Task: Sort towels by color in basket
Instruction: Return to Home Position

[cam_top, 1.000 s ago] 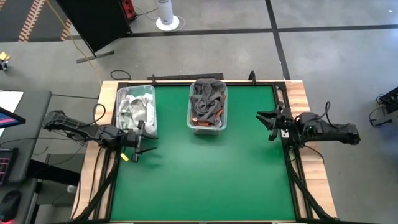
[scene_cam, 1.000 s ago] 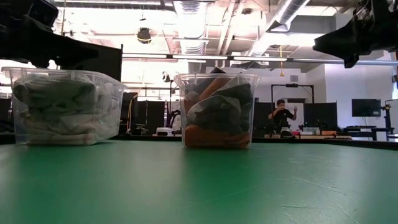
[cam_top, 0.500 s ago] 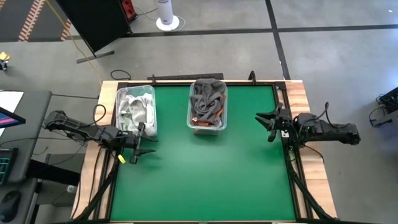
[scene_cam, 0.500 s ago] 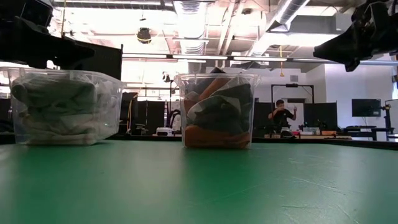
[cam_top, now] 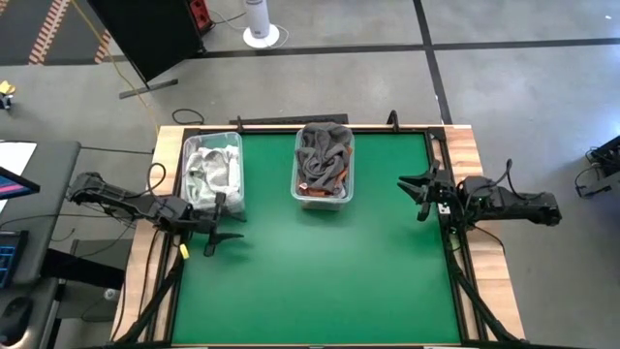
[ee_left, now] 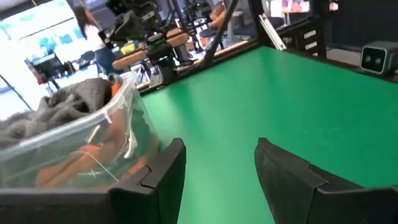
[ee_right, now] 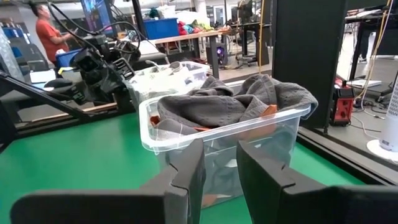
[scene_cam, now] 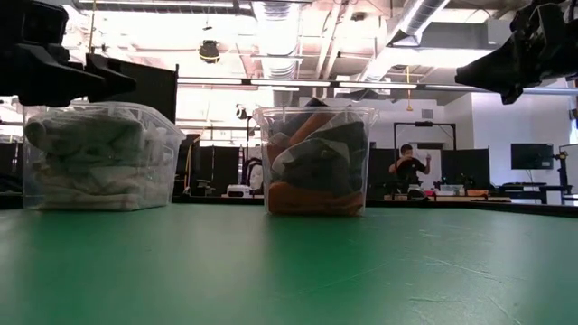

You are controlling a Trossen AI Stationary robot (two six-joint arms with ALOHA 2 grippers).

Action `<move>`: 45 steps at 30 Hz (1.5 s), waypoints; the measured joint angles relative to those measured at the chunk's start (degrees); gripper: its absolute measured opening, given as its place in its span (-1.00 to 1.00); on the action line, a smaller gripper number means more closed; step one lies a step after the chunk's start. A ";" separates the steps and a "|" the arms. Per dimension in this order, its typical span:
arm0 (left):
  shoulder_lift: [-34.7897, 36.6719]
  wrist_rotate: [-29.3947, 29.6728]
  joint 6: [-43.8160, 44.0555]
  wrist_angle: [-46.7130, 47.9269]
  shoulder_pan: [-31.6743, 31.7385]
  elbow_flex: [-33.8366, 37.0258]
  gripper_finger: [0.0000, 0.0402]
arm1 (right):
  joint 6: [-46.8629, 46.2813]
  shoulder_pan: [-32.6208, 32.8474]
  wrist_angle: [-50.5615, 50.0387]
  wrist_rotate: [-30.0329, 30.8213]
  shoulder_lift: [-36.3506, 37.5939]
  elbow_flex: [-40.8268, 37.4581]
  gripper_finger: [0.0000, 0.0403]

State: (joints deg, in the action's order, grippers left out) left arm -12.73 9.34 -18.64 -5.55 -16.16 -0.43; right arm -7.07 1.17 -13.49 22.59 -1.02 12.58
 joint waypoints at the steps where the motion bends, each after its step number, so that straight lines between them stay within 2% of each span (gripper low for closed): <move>1: 0.00 -0.02 -0.98 -0.08 0.00 0.00 -0.09 | 0.00 0.00 0.00 0.00 0.00 0.00 -0.39; 10: 0.09 -0.02 -1.09 2.13 -0.02 0.00 -0.09 | 0.00 0.00 -0.38 -0.01 0.00 0.00 -0.39; 17: -0.04 -0.13 -5.84 2.56 -0.02 0.00 -0.09 | 0.00 0.00 -1.33 -0.01 0.00 0.00 -0.39; 45: 0.04 -0.06 -3.84 2.53 -0.04 0.00 -0.09 | 0.00 -0.01 -1.29 -0.01 0.00 0.04 -0.39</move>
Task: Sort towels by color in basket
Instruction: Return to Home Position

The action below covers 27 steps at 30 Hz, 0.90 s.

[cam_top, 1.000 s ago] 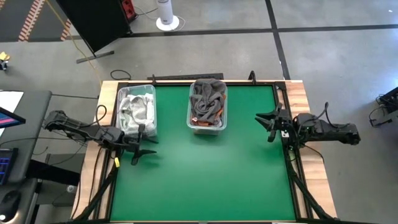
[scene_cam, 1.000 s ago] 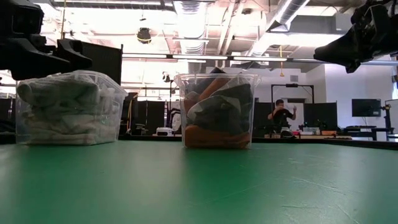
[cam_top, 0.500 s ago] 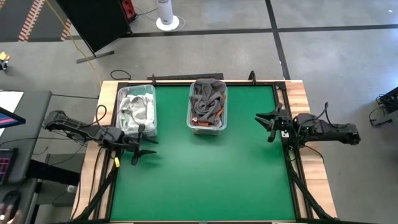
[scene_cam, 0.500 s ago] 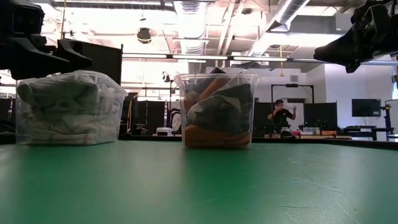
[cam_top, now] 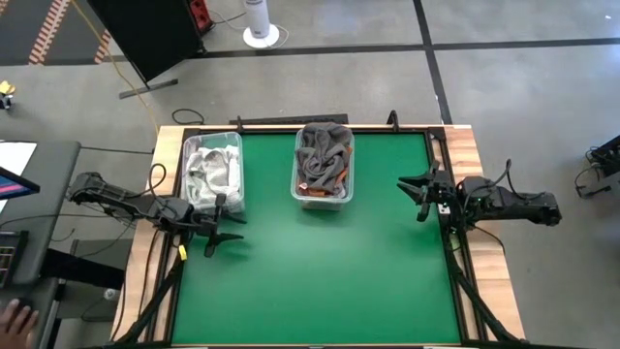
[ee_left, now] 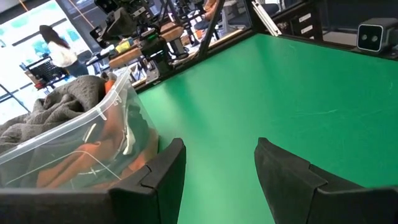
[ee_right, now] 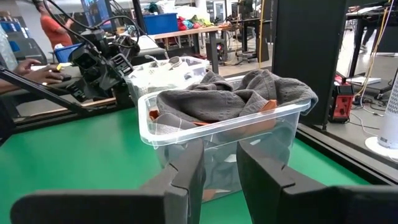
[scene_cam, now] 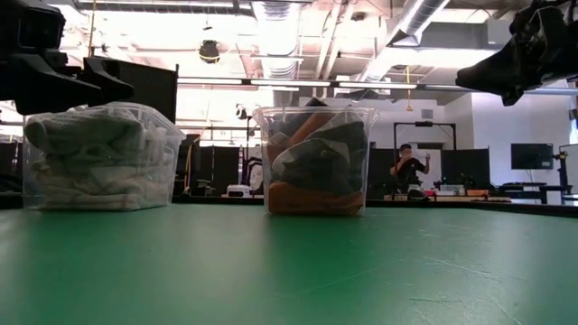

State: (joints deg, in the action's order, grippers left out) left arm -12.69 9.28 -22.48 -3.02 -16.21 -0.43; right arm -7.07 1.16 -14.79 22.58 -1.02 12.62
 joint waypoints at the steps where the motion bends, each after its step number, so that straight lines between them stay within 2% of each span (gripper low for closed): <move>1: 0.00 0.00 -0.02 0.00 0.00 0.00 -0.09 | 0.00 -0.01 0.00 -0.01 0.00 0.00 -0.39; 27: -0.02 0.02 -0.33 0.02 0.00 0.00 -0.09 | 0.00 -0.01 0.00 -0.01 0.00 0.00 -0.39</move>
